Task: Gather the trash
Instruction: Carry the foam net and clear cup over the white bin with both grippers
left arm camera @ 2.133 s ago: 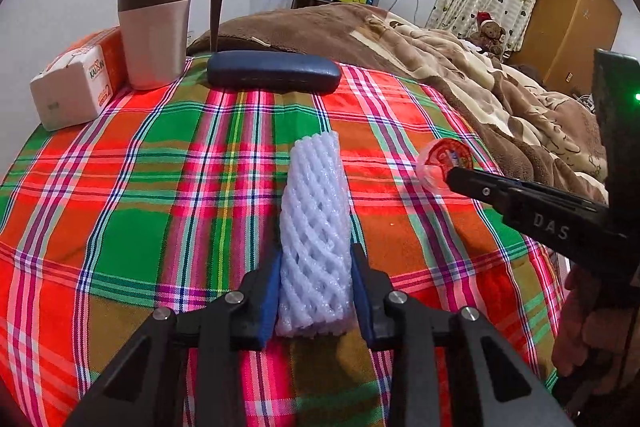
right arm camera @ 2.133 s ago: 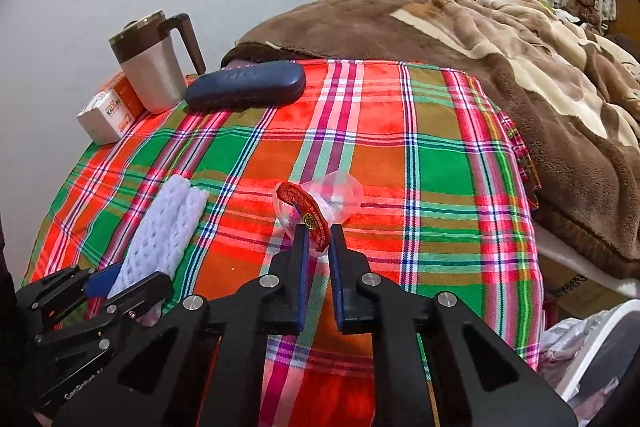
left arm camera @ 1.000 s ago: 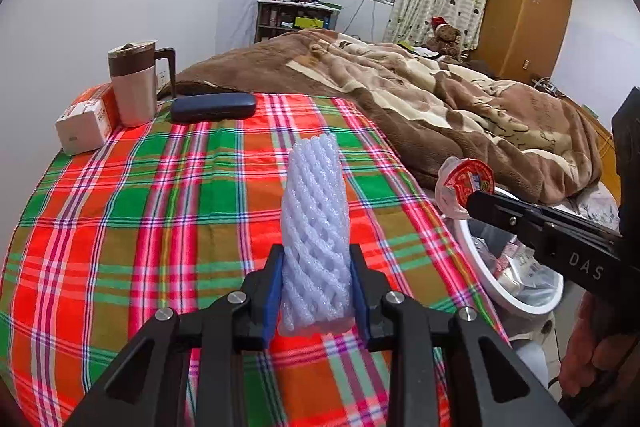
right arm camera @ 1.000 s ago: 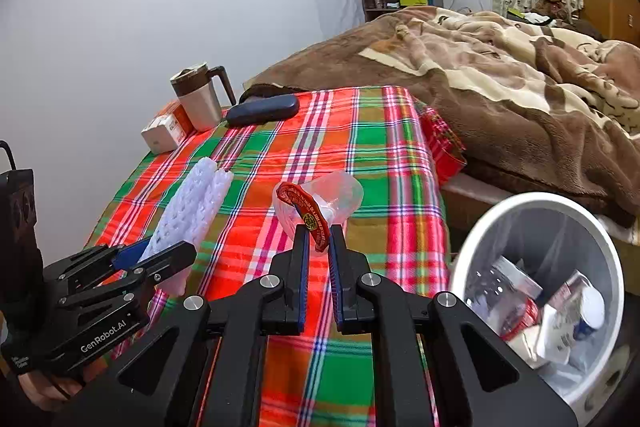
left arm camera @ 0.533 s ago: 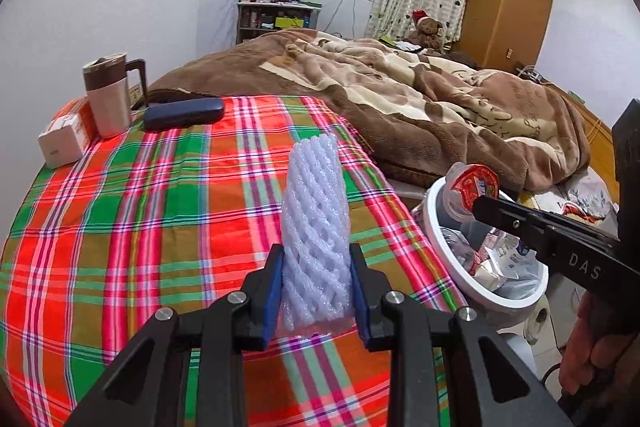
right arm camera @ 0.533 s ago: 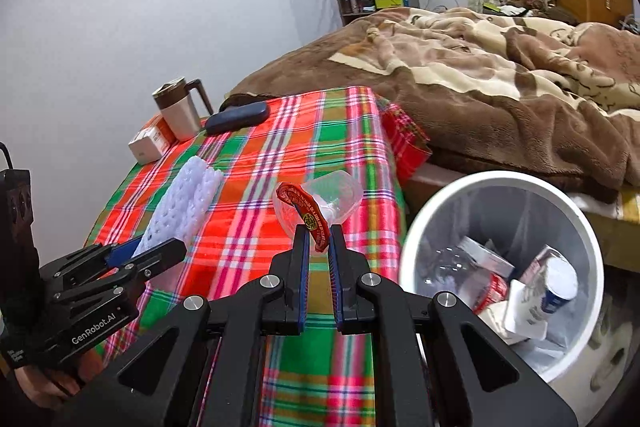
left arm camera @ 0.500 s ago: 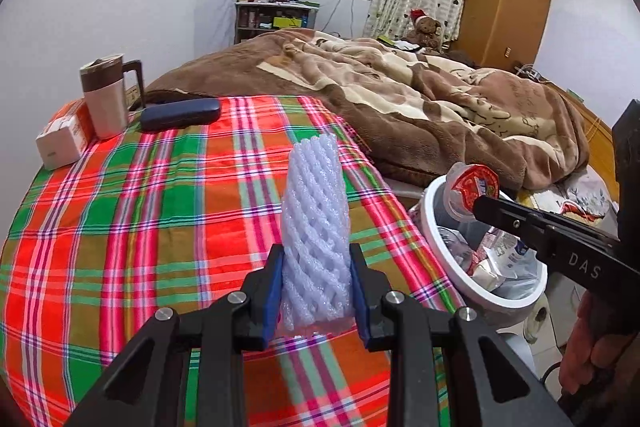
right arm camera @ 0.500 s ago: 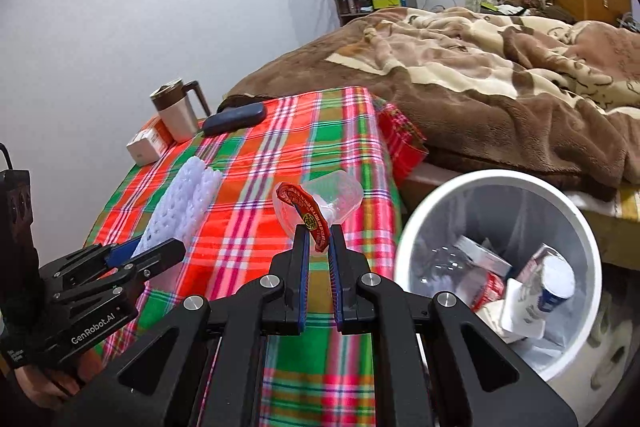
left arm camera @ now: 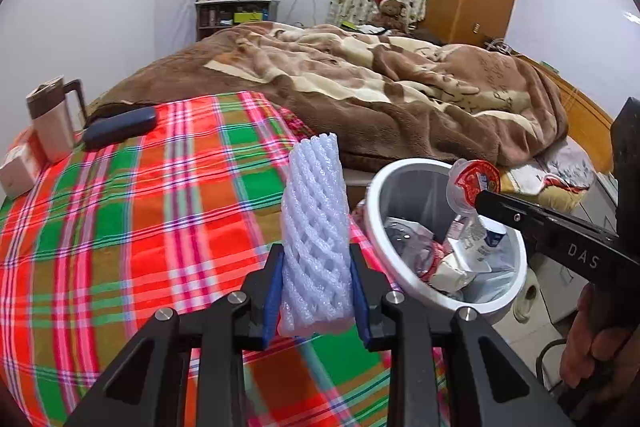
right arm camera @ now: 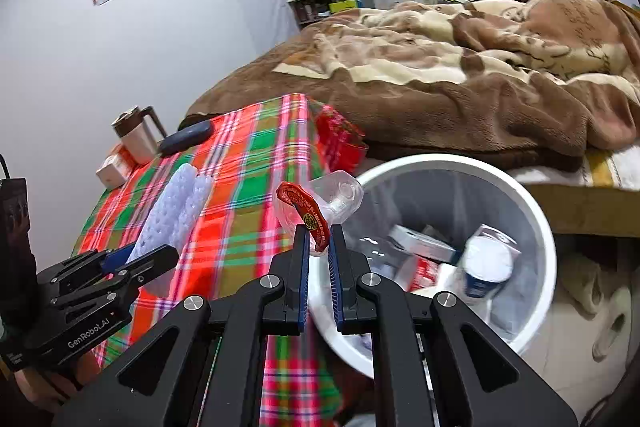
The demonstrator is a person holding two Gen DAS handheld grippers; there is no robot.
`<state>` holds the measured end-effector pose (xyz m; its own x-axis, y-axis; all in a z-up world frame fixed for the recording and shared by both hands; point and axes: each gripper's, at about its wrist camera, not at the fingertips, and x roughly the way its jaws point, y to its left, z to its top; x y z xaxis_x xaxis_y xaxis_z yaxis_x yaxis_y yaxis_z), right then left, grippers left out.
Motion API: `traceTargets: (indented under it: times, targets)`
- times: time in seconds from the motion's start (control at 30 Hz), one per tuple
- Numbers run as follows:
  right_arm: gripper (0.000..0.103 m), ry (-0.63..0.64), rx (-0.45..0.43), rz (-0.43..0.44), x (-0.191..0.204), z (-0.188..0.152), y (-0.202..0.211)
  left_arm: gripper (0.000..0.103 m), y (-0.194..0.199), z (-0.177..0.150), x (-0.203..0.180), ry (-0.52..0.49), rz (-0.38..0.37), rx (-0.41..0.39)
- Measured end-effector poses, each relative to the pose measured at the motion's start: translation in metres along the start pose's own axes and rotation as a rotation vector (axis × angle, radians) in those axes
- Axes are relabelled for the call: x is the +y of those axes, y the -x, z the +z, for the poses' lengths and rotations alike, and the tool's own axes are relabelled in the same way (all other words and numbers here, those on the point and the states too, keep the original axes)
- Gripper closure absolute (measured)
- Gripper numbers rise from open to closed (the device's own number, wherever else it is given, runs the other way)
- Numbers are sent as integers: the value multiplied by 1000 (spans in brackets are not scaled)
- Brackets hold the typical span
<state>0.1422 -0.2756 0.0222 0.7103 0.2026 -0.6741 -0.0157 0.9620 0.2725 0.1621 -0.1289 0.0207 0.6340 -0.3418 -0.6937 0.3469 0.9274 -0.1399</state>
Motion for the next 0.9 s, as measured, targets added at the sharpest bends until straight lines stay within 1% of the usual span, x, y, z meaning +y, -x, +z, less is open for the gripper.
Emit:
traceTargets:
  times: [0.3,0.6,0.9]
  targets:
    - [93,-70,1,-59,-36,-4,3,72,-29,4,-34,-51,-83,44]
    - [93,-128,36,-109,-66,-10,-2,72,-68,3,-65,-91,-165,108]
    - [93,-129,70,-113,-77,-8,-15,72,-97,4,-79,-107,-194,152]
